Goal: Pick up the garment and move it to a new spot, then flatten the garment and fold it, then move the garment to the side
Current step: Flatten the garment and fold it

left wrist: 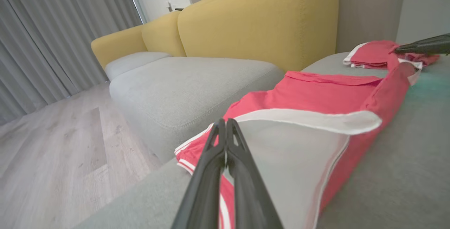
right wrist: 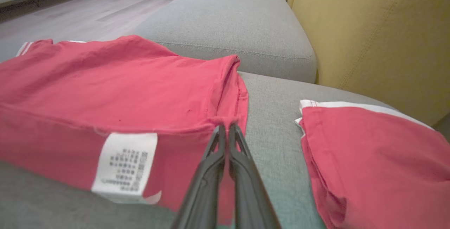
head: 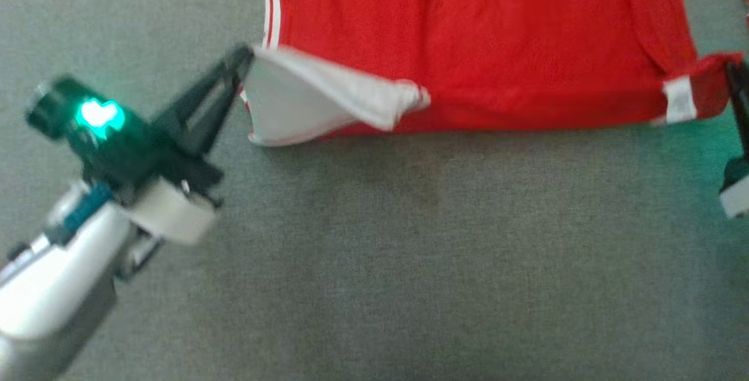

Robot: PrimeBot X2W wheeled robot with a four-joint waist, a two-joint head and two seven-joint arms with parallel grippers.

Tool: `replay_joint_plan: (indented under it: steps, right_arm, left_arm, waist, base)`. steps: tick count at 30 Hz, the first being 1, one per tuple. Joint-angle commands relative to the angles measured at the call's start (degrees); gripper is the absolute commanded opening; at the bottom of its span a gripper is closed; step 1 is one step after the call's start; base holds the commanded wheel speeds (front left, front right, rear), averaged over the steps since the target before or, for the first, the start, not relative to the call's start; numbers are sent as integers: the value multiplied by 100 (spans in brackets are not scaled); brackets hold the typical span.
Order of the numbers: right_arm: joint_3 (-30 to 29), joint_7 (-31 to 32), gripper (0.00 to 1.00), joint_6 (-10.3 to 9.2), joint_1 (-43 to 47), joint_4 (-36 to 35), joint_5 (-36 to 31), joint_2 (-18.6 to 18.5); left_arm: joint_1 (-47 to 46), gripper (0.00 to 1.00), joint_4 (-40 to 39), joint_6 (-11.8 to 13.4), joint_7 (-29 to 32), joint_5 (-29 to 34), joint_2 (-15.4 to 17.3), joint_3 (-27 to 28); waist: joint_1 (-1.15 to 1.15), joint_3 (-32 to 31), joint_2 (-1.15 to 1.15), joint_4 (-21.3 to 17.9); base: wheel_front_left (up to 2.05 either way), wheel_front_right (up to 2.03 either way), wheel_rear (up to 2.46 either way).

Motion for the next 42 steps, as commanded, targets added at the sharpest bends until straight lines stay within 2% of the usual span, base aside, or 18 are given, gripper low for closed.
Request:
replay_joint_plan:
  steps: [1, 7, 11, 12, 13, 14, 15, 19, 24, 29, 32, 36, 42]
  right_arm:
    - [58, 50, 0, -4, -192, -18, 36, -293]
    - [172, 115, 0, -4, -867, 265, 31, -293]
    - [331, 85, 0, -4, -1156, 385, 64, -209]
    - [386, 66, 17, -4, -1245, 433, 72, -170]
    - [437, 32, 94, -4, -1331, 490, 87, -132]
    - [459, -36, 100, -4, -1415, 553, 91, -92]
    - [491, -110, 100, -4, -1481, 605, 92, -54]
    - [685, -320, 100, -4, -1568, 795, 133, 29]
    - [805, -474, 100, -4, -1452, 977, 225, 45]
    - [834, -533, 100, -4, -1313, 1083, 361, 49]
    - [843, -544, 100, -4, -1271, 1137, 408, 41]
    - [870, -550, 100, -4, -1276, 1165, 427, 24]
    - [961, -552, 100, -4, -1345, 1167, 438, 35]
  left_arm:
    - [-518, 0, 35, -90, 45, 81, 166, 330]
    - [-1469, 0, 673, -405, 159, 237, -11, 313]
    - [-1753, 0, 1058, -483, 258, 284, -100, 261]
    - [-1797, 0, 1192, -473, 300, 256, -144, 266]
    - [-1832, 26, 1300, -455, 298, 249, -188, 269]
    - [-1851, 71, 1388, -415, 257, 256, -229, 278]
    - [-1845, 100, 1468, -354, 210, 255, -274, 294]
    - [-1552, 100, 1635, -5, 47, 178, -421, 372]
    - [-746, 100, 1510, 520, 49, -136, -634, 460]
    - [-5, 100, 1357, 828, 130, -515, -870, 470]
    - [296, 100, 1373, 869, 271, -760, -995, 441]
    - [441, 100, 1491, 737, 459, -1087, -1132, 419]
    - [280, 100, 1854, 513, 787, -1226, -1168, 297]
  waist:
    - [-1, 251, 0, -17]
    - [-1, 604, 0, -73]
    - [-1, 729, 0, -112]
    - [-1, 756, 0, -125]
    - [-1, 771, 0, -135]
    - [-1, 779, 0, -142]
    - [-1, 780, 0, -147]
    - [-1, 677, 0, -159]
    - [-1, 495, 0, -123]
    - [-1, 380, 0, -99]
    - [-1, 349, 0, -84]
    - [-1, 354, 0, -74]
    - [-1, 424, 0, -110]
  base:
    - [0, 0, 0]
    - [0, 0, 0]
    - [0, 0, 0]
    - [0, 0, 0]
    - [0, 0, 0]
    - [0, 0, 0]
    - [0, 0, 0]
    - [0, 0, 0]
    - [0, 0, 0]
    - [0, 0, 0]
    - [0, 0, 0]
    - [0, 0, 0]
    - [0, 0, 0]
